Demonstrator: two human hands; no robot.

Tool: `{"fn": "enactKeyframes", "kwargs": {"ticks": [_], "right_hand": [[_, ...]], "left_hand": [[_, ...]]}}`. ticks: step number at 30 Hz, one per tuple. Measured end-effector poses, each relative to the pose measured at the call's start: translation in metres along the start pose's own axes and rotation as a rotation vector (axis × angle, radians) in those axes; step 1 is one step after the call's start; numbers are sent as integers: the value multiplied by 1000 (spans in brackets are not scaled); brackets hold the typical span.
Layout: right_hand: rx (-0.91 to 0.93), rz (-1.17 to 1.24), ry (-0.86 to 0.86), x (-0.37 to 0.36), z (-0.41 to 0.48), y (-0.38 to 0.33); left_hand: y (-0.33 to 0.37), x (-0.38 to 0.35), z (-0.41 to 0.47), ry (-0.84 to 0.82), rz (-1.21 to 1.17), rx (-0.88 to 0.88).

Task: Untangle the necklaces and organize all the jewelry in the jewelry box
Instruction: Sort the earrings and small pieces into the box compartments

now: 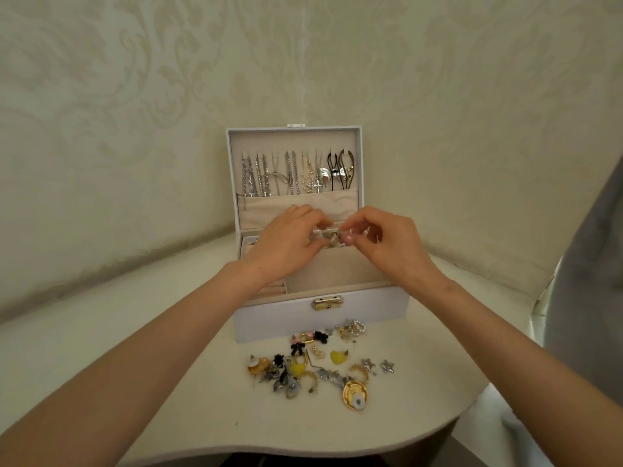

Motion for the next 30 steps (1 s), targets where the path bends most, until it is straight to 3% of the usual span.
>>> {"fn": "enactKeyframes", "kwargs": {"ticks": [4,8,10,15,22,25,30], "right_hand": [[42,17,-192,9,-49,-15],[115,-435,-350,-2,-78,-3],[98,-517,-431,-10,-86,3],[-8,-486,-398,-11,-85,21],[-174,-209,-357,2,-85,38],[-260,100,-268,16,-85,34],[-290,465,-183,29,-75,18]], "left_hand": [[31,18,-49,81,-145,-65],[43,8,-83,47,-141,-113],[43,3,-86,50,-185,-85],[55,2,-84,161,-129,-103],[75,-9,-82,54,-242,-110],[80,-16,-77,1,-292,-2],[84,-22,-63,-77,-678,193]]}}
Point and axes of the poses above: each hand's wrist, its own z-axis towards the middle knuckle, its own x-axis out of the back of the hand, y = z × x, the point moved 5 cm from there along z, towards the middle knuckle, and after that the axes turned 6 degrees about -x, right-handed, at the moved point
